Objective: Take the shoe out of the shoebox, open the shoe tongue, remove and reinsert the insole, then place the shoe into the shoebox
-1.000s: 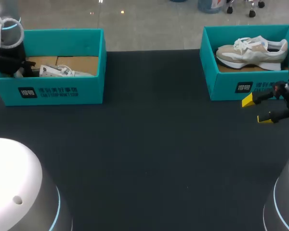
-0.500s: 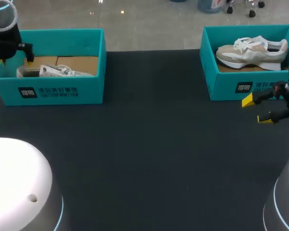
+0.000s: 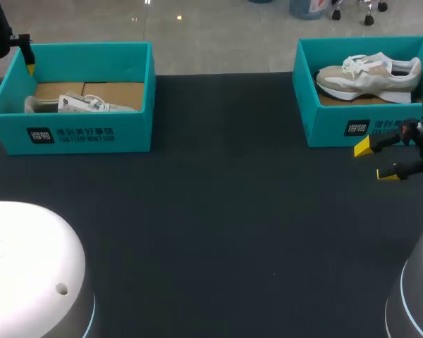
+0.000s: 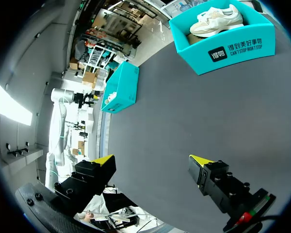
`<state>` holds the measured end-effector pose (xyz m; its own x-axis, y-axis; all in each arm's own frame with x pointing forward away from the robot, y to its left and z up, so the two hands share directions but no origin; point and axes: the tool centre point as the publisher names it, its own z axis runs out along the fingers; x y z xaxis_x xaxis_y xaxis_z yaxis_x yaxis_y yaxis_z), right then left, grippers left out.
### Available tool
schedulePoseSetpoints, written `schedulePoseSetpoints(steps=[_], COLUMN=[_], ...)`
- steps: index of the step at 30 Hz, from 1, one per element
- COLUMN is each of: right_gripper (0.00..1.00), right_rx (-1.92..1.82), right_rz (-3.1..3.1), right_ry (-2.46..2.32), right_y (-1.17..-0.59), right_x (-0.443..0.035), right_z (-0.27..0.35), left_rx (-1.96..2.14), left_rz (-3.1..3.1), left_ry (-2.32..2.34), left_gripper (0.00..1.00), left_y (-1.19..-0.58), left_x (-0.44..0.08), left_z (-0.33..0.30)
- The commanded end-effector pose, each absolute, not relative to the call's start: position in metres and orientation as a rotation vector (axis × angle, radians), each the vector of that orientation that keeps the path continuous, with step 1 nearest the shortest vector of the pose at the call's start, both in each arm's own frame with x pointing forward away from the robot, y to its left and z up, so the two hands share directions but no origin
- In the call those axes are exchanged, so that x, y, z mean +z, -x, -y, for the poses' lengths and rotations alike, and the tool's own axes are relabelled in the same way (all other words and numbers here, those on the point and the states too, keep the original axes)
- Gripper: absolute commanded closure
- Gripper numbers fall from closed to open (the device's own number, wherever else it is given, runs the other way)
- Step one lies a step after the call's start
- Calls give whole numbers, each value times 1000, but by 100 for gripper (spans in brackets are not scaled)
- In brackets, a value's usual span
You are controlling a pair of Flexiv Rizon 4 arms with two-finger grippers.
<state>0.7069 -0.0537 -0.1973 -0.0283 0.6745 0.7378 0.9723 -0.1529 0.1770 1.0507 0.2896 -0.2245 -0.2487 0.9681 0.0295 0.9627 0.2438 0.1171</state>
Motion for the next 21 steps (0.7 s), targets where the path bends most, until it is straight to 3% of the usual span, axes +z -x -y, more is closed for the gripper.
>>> schedulePoseSetpoints(steps=[1, 6, 15, 21], right_gripper=[0, 0, 0, 0], right_rx=[-1012, -1023, -1011, -1002], right_rz=[1723, 1739, 1902, 1946], right_ry=[1863, 1871, 1973, 2027], right_y=[-706, -714, -794, -845], right_x=[-198, -193, -163, -156], right_z=[53, 56, 90, 116], left_rx=[167, 167, 16, -64], left_rz=[-2440, -2440, -2823, -2886], left_ry=[-1899, -1899, -1201, -1007], left_gripper=[0, 0, 0, 0], left_y=[-1053, -1053, -1073, -1063], left_x=[-225, -225, -199, -184], left_z=[-290, -290, -265, -251])
